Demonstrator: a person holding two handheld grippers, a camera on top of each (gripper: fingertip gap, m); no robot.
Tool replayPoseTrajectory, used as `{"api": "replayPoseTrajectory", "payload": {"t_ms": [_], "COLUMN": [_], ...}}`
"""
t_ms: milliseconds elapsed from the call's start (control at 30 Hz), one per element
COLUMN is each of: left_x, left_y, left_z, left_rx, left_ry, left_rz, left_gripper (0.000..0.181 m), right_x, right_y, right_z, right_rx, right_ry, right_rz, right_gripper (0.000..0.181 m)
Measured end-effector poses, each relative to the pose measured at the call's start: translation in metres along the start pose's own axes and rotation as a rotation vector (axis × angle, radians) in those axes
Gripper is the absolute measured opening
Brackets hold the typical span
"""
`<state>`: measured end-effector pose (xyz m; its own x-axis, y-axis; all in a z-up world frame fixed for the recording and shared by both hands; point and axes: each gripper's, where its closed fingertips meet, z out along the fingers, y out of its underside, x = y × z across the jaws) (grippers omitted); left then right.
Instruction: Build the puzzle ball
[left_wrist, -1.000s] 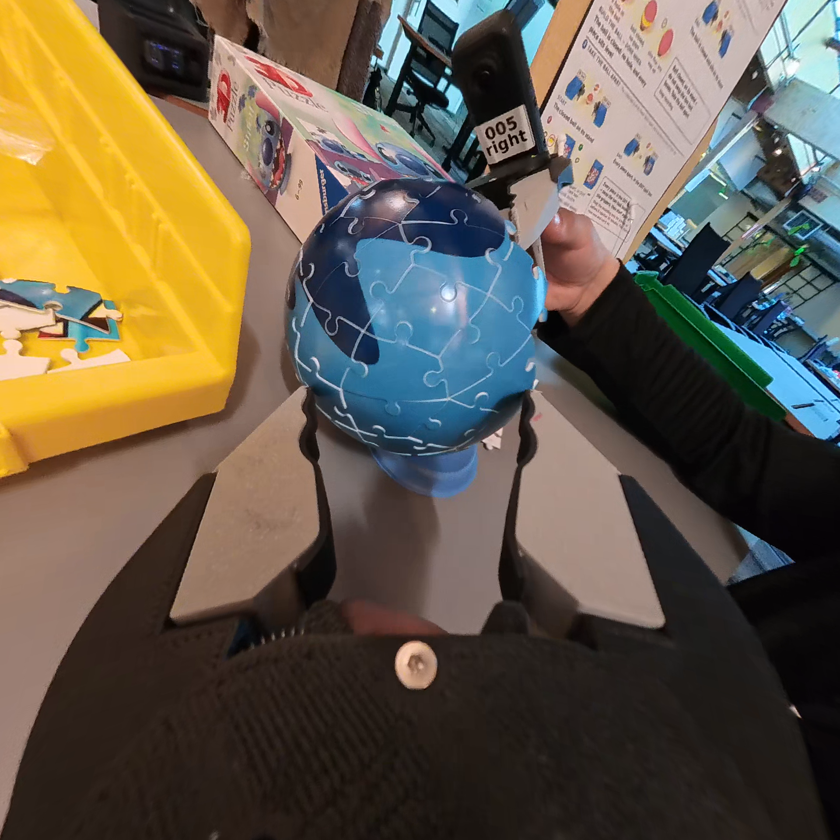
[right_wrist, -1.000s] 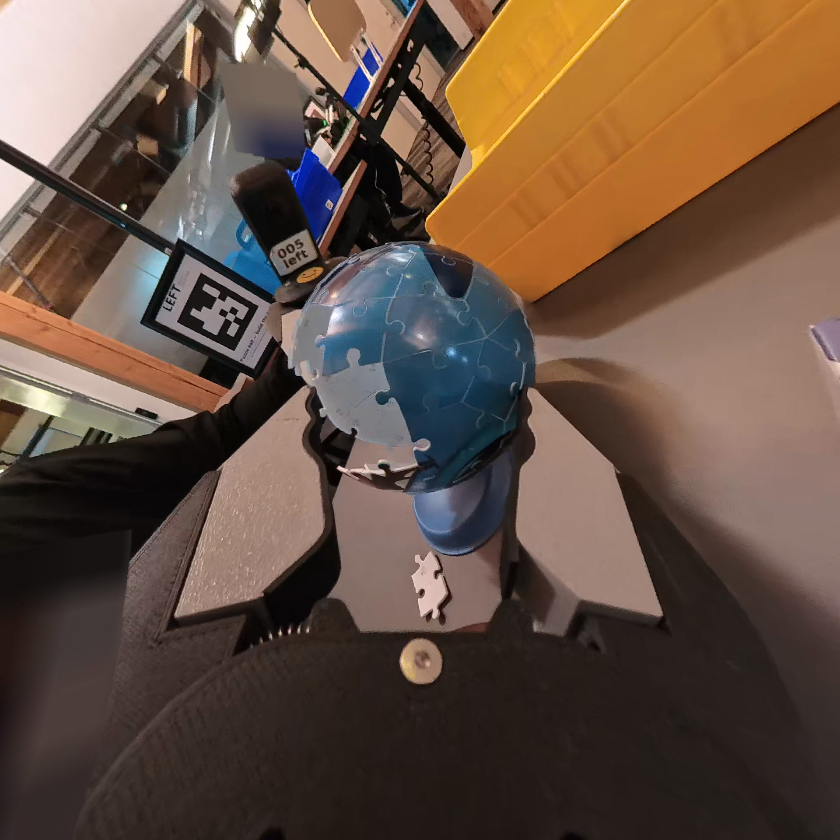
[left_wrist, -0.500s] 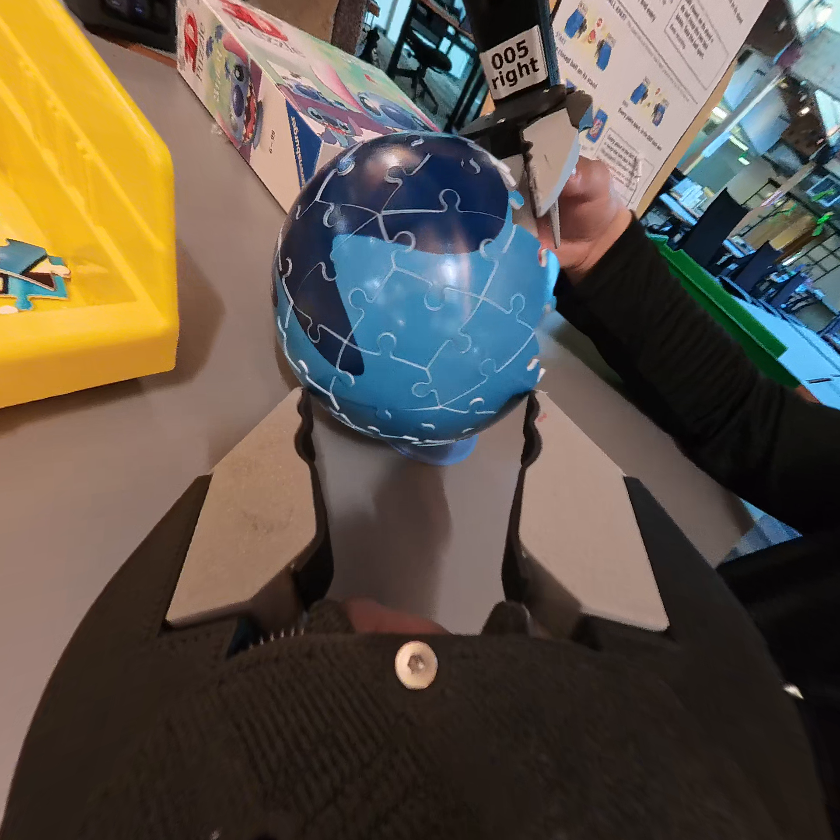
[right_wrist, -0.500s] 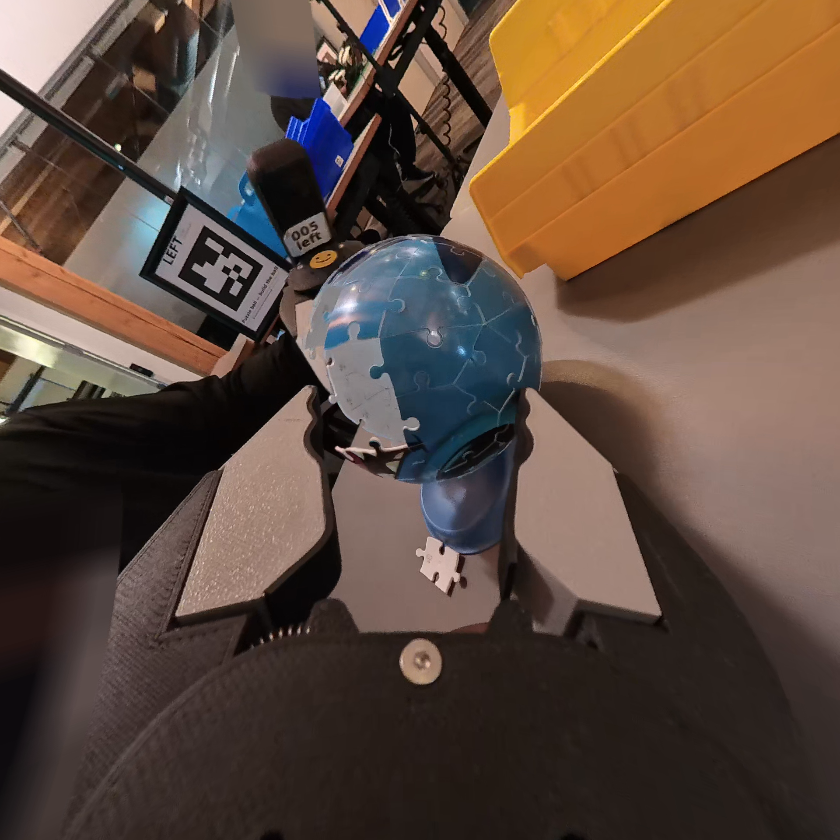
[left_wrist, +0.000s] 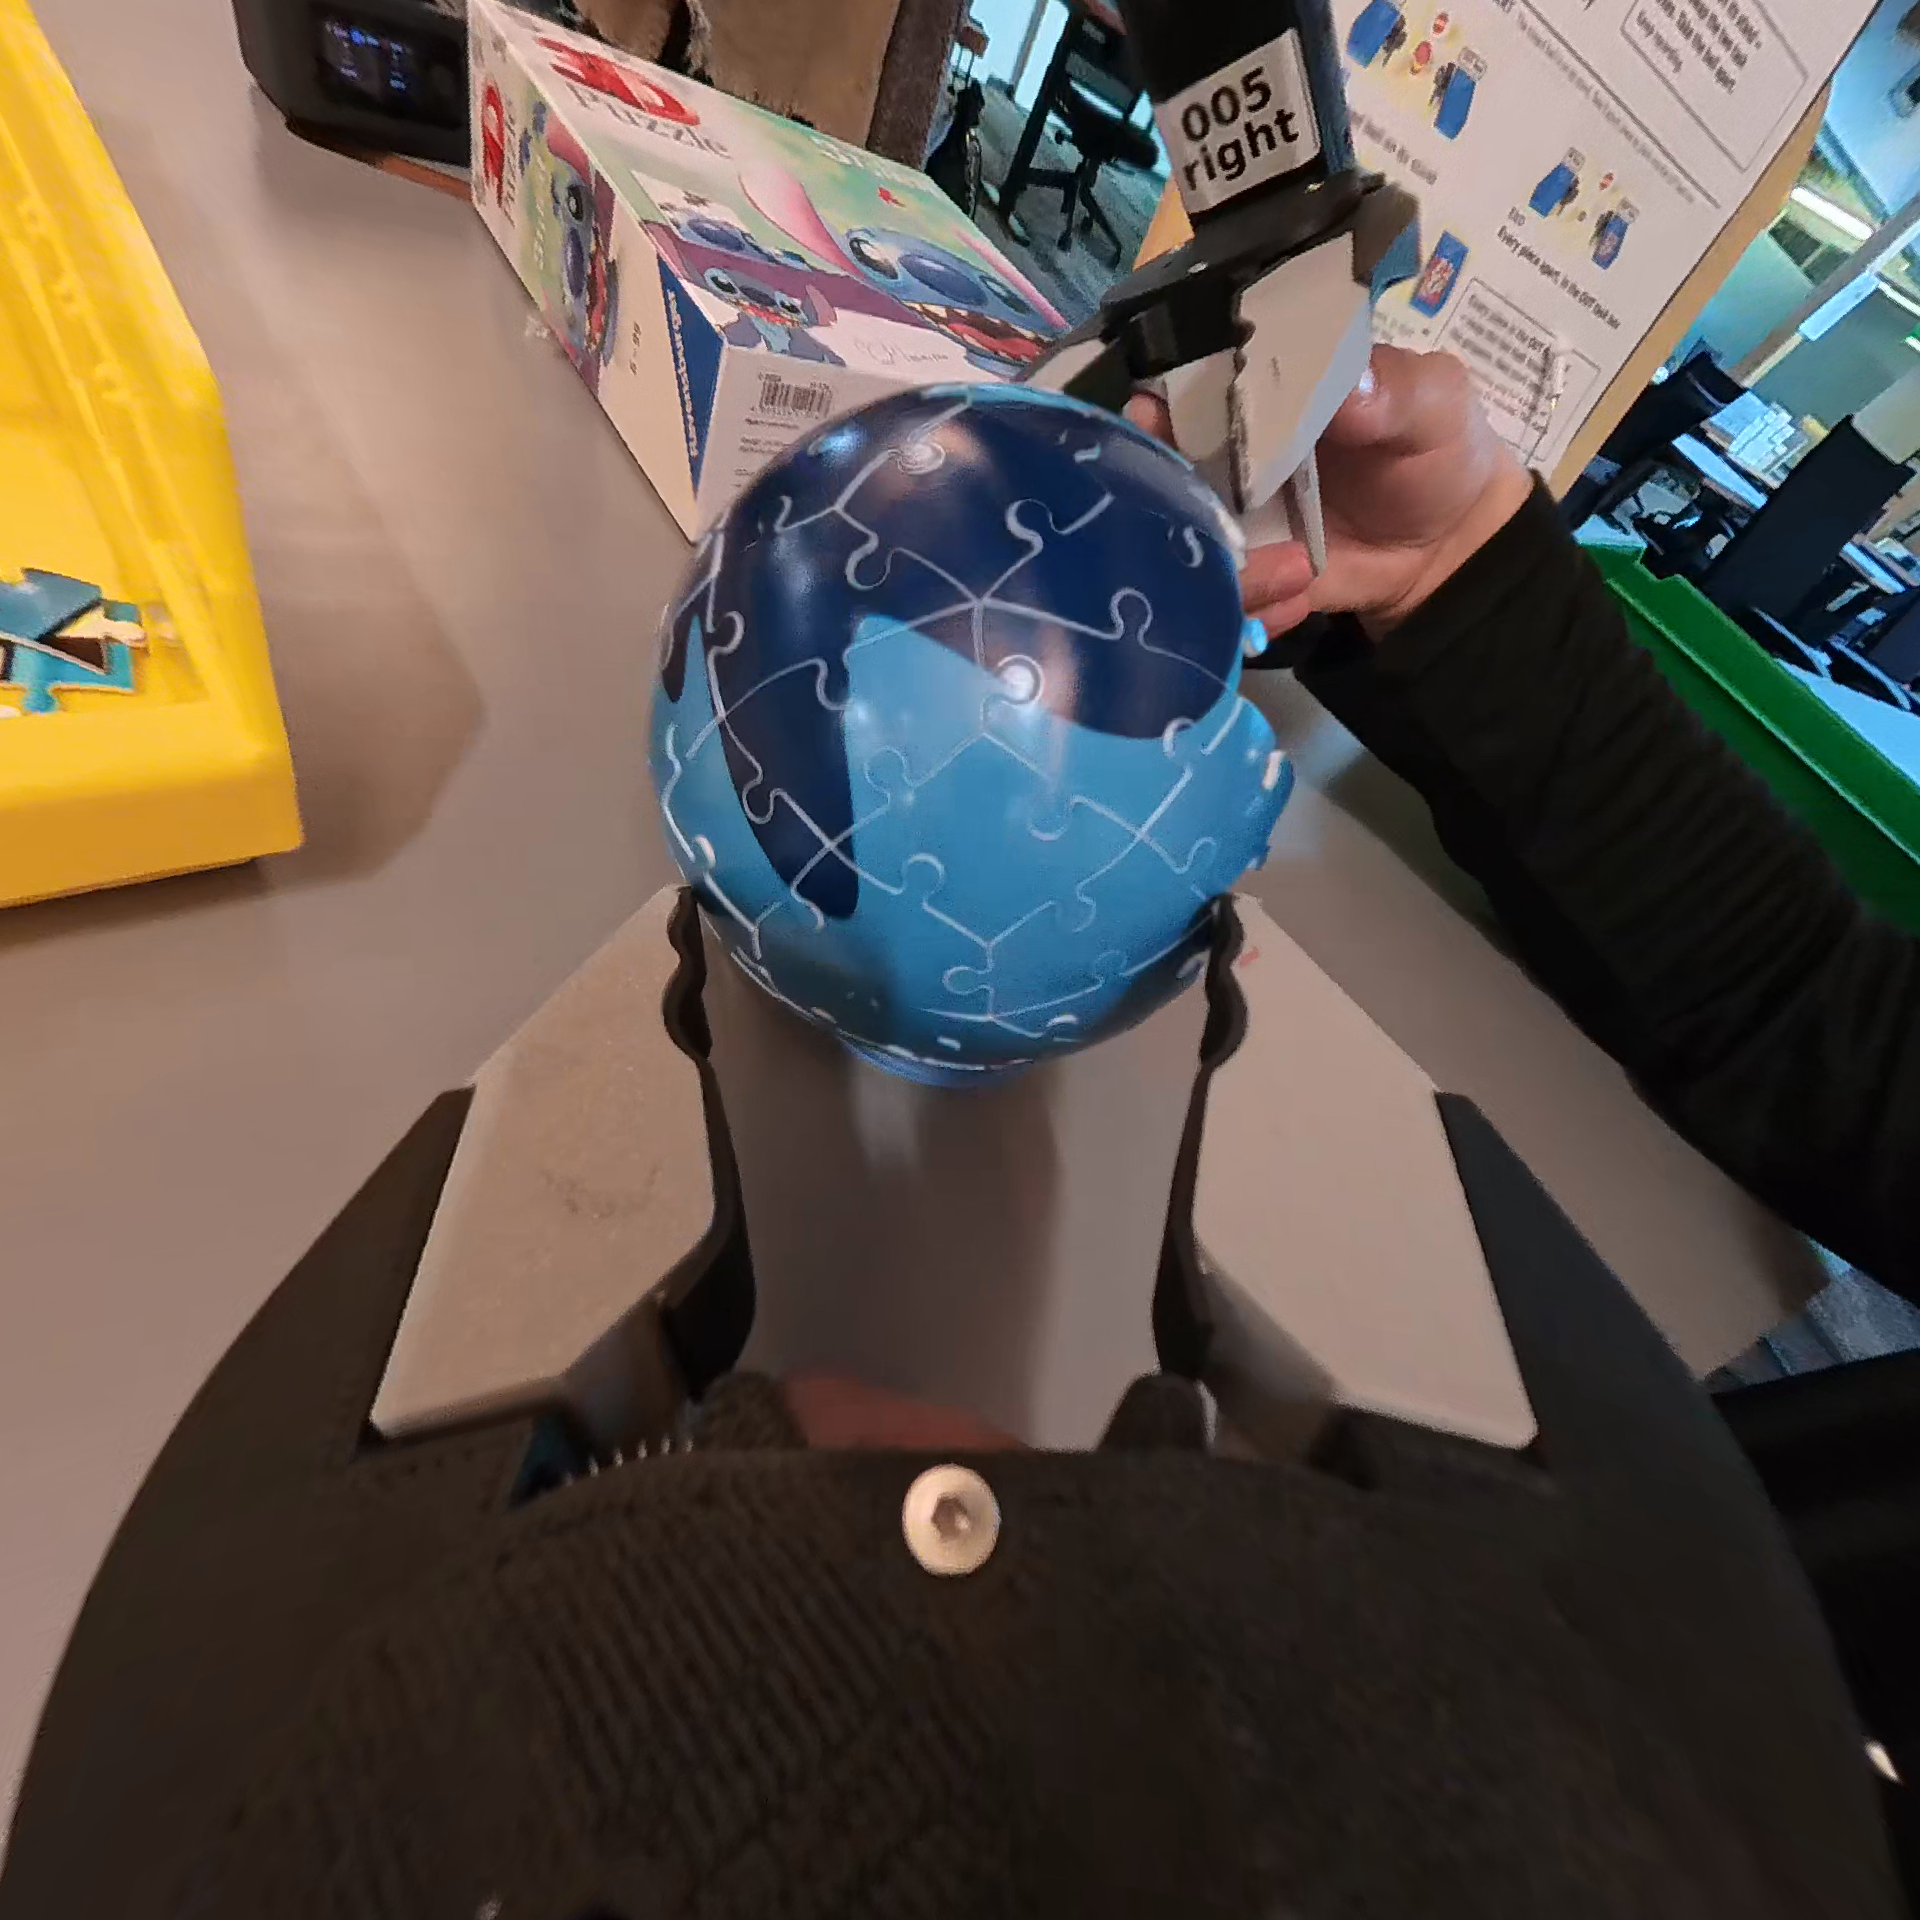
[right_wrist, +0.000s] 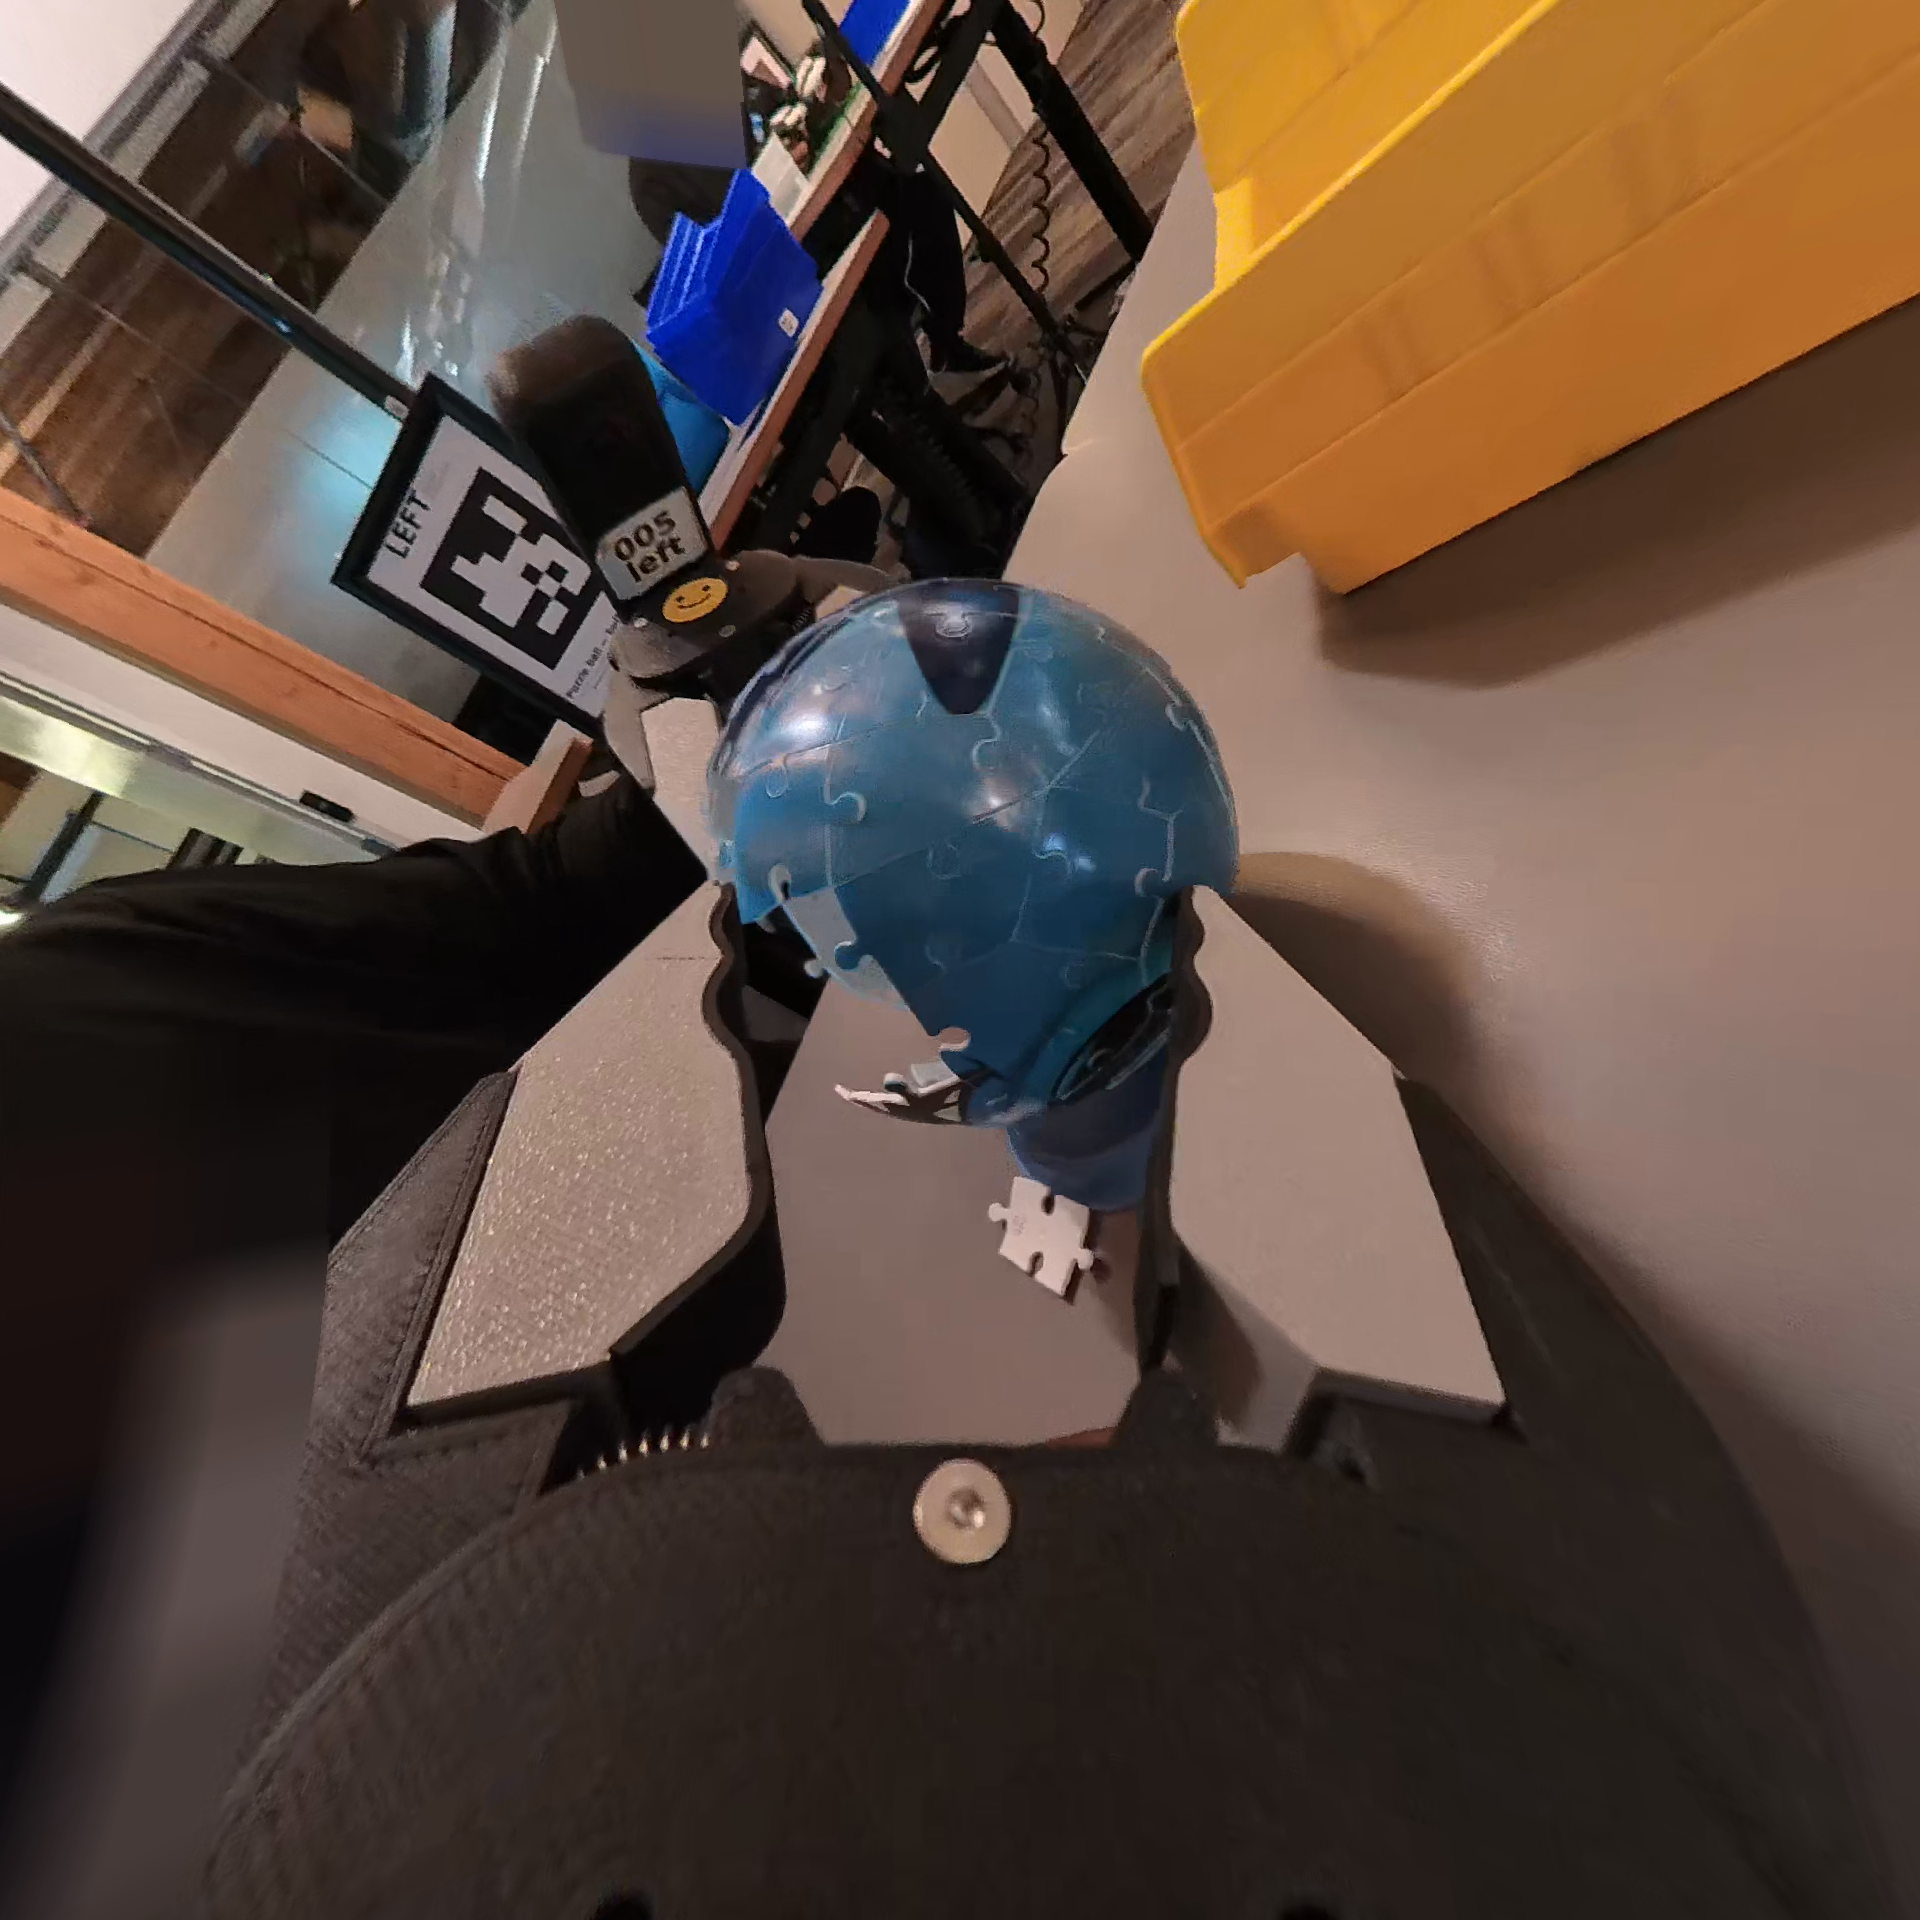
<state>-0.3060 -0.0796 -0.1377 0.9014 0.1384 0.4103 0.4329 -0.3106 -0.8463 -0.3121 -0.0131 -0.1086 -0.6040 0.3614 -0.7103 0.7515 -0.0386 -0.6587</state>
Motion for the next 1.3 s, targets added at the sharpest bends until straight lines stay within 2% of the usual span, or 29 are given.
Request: {"api": "replayPoseTrajectory", "payload": {"t_ms": [300,533,667,733,800,933,1000,1100,1200,1300], "left_x": [0.013,0.012,0.013,0.013,0.011,0.012,0.014,0.021,0.030,0.041], "left_y": [0.013,0.010,0.007,0.006,0.006,0.016,0.026,0.042,0.057,0.069], "left_z": [0.007,0.001,-0.011,-0.020,-0.030,-0.045,-0.051,-0.057,-0.062,-0.063], "left_rx": [-0.023,0.004,0.024,0.039,0.054,0.052,0.030,-0.010,-0.048,-0.071], "left_ry": [0.024,0.023,0.016,0.012,0.001,-0.008,-0.021,-0.039,-0.058,-0.054], "left_rz": [0.001,-0.014,0.001,0.010,0.021,0.043,0.062,0.113,0.175,0.214], "left_gripper": [0.092,0.090,0.090,0.090,0.089,0.088,0.088,0.087,0.087,0.086], "right_x": [0.000,-0.002,-0.006,0.000,0.008,0.005,0.004,0.003,0.003,0.015], "right_y": [0.007,0.001,-0.002,0.011,0.036,0.097,0.118,0.119,0.115,0.124], "right_z": [-0.006,-0.014,-0.040,-0.054,-0.061,-0.044,-0.032,-0.016,-0.001,0.008], "right_rx": [-0.021,0.004,0.052,0.030,-0.043,-0.223,-0.296,-0.272,-0.258,-0.327], "right_ry": [-0.008,0.009,0.095,0.202,0.307,0.341,0.361,0.401,0.419,0.462], "right_rz": [-0.015,-0.062,-0.143,-0.206,-0.292,-0.430,-0.480,-0.540,-0.596,-0.622], "right_gripper": [0.074,0.076,0.075,0.075,0.076,0.069,0.068,0.060,0.062,0.060]}}
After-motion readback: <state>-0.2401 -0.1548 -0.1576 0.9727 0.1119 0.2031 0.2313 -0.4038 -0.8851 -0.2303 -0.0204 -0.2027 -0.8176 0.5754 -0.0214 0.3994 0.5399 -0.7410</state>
